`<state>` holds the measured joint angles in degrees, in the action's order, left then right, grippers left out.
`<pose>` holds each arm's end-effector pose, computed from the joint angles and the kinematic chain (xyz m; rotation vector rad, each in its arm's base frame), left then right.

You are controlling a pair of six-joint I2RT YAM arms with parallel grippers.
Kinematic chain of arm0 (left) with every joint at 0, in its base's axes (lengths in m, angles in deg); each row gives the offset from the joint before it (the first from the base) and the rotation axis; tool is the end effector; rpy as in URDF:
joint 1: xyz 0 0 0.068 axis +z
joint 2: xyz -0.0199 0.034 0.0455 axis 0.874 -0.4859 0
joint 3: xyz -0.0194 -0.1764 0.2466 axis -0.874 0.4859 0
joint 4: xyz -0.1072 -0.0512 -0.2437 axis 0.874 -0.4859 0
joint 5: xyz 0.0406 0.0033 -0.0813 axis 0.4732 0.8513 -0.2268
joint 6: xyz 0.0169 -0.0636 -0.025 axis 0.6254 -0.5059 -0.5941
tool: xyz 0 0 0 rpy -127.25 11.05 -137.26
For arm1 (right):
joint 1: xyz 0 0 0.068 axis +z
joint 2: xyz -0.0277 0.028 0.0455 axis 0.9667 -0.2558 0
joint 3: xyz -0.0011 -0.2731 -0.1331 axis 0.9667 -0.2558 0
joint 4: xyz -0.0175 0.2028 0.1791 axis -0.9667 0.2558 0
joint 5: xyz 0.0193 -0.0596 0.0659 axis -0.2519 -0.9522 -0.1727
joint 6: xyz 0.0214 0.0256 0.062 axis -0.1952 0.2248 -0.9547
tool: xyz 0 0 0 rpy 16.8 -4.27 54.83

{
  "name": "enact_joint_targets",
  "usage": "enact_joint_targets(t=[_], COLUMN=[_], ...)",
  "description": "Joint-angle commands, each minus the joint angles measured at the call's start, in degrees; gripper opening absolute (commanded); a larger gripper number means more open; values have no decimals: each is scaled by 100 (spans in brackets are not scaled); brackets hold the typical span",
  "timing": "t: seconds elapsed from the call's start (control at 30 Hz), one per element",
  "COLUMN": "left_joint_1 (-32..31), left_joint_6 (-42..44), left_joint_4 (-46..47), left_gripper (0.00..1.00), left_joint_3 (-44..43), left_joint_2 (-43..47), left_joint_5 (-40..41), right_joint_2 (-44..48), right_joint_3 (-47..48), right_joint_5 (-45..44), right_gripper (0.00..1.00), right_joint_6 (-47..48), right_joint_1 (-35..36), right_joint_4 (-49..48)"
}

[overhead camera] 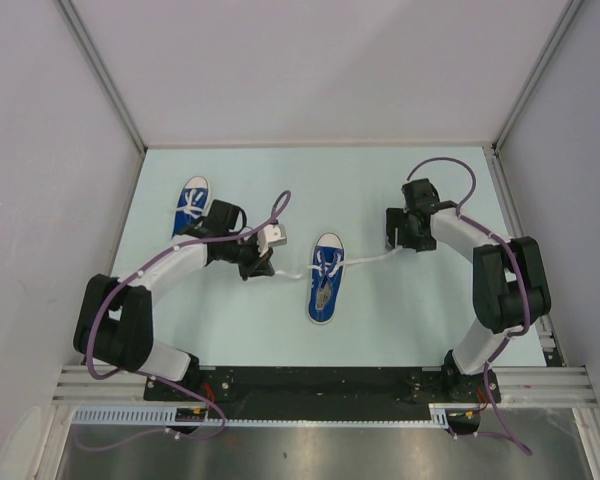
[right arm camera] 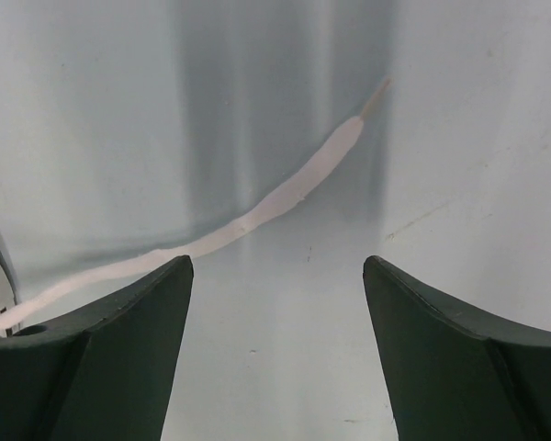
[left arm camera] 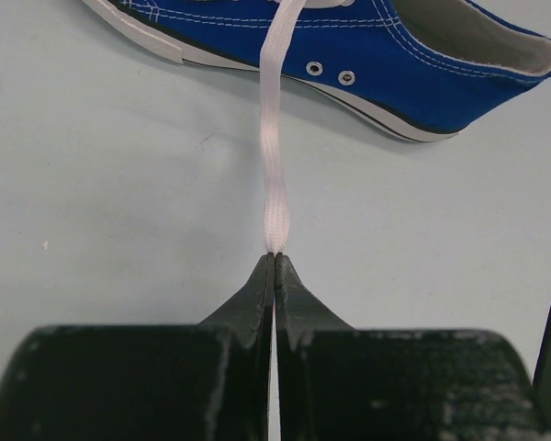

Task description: Tie the shoes

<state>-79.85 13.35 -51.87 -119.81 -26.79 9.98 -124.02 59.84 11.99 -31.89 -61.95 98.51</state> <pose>0.2602 -0.1302 0.2207 1.4465 1.9370 -0.7848 0.3534 0.0808 0.1956 -0.0408 2.6669 0.0838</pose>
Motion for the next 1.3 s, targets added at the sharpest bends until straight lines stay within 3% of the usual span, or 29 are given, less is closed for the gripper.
enact_joint_targets(t=[0.0,0.3,0.37,0.5,0.53,0.63,0.67,1.1,1.27], left_joint_1=[28,28,28,28,28,28,20,20,-138], left_joint_6=[-9,35,44,88,97,175,193,378,596], left_joint_4=[187,161,161,108,82,-6,-50,-252,-577], left_gripper=[0,0,0,0,0,0,0,0,0], left_joint_3=[99,99,108,82,73,20,20,55,108], left_joint_2=[280,280,289,315,333,376,385,823,1404], left_joint_5=[-248,-221,-221,-221,-221,-265,-265,-546,-687], right_joint_2=[-184,-606,-755,-870,-835,-730,-695,772,1186], right_joint_3=[135,293,355,364,355,364,364,364,443], right_joint_5=[-371,-723,-679,-530,-338,154,443,1886,2370], right_gripper=[80,78,72,53,45,5,0,0,0], right_joint_6=[-420,-613,-631,-631,-640,-605,-587,-455,-490], right_joint_1=[39,109,109,65,13,-242,-303,-585,-78], right_joint_4=[-232,-408,-364,-189,-171,-214,-223,-696,-1304])
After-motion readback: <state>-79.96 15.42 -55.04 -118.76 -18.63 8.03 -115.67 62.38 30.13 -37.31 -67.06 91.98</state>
